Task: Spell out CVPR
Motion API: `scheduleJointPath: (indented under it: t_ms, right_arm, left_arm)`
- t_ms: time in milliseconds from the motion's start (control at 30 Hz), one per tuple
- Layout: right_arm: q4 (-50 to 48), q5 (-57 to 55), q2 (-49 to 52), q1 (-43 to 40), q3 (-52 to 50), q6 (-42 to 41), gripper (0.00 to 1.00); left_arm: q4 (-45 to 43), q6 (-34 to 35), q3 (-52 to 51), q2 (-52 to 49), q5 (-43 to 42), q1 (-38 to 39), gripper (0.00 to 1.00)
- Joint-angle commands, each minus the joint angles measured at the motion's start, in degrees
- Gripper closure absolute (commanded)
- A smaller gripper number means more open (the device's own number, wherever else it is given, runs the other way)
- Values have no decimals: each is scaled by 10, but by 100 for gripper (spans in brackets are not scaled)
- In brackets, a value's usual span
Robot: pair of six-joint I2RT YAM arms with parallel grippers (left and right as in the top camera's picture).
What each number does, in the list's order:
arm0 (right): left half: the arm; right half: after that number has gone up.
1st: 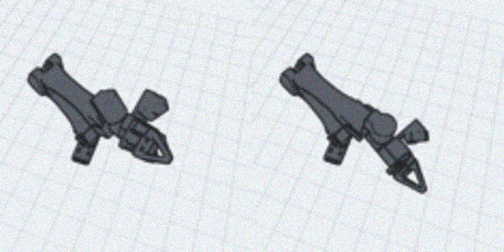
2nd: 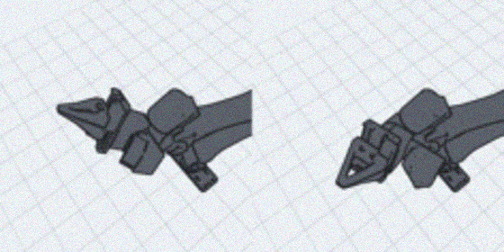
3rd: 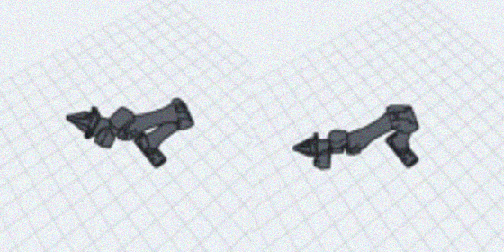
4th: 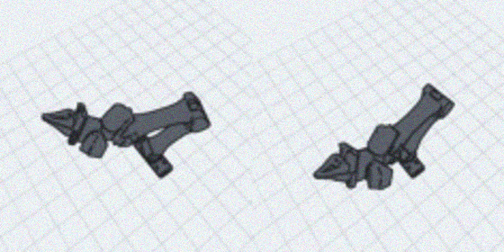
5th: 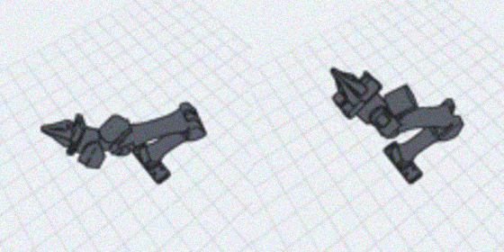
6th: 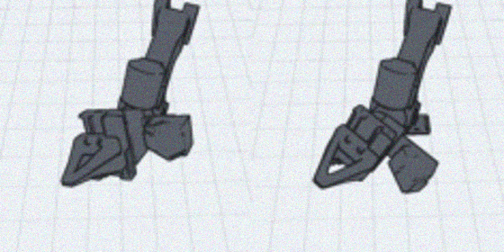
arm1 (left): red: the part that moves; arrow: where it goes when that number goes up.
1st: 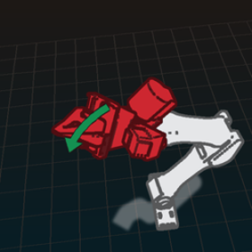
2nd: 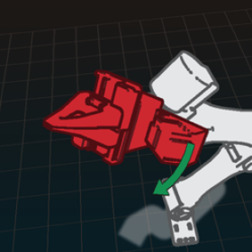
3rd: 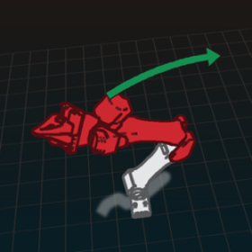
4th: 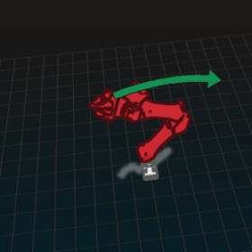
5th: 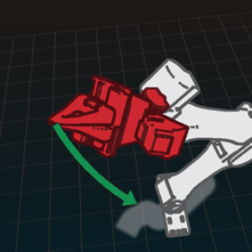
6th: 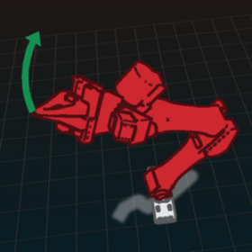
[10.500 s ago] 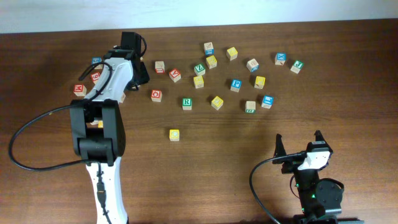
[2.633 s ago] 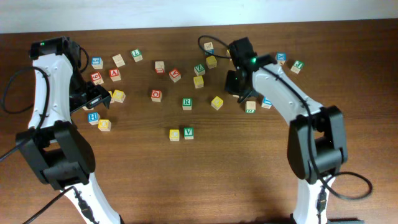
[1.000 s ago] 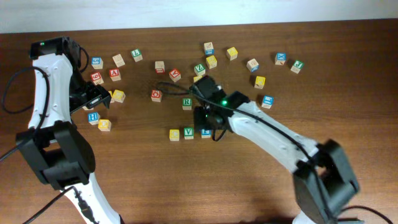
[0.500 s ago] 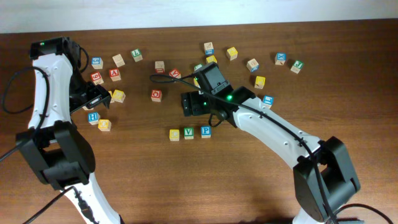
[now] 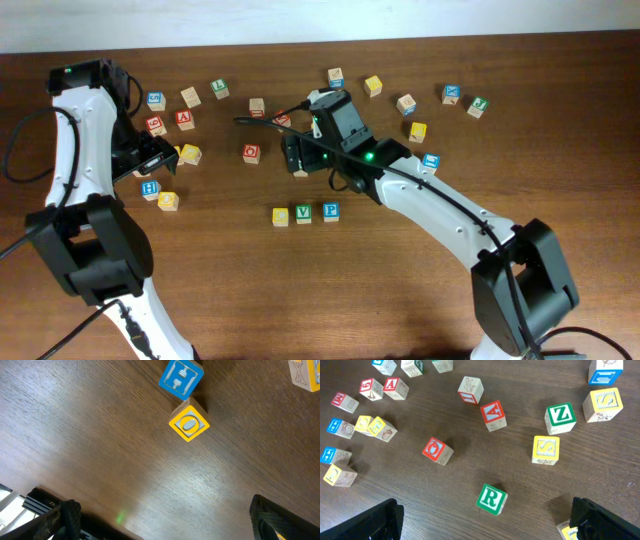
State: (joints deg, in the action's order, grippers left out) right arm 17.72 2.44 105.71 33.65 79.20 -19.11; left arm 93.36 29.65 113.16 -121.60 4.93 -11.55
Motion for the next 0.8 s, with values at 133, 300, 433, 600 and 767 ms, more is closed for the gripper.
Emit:
scheduleJointPath:
  t_ms: [133,300,433,600,767]
  right_arm:
    - [-10,46,54,2,5,29,2]
    - [-6,46,54,0,5,28,2]
    - [-7,46,54,0,5,28,2]
    - [-17,46,54,2,5,28,2]
    - [-36,45,72,2,5,21,2]
  left_arm:
    - [-1,5,1,6,1,0,1]
    - [-1,5,1,6,0,0,1]
    - [-1,5,1,6,1,0,1]
    - [-1,5,1,6,1,0,1]
    - [-1,5,1,6,1,0,1]
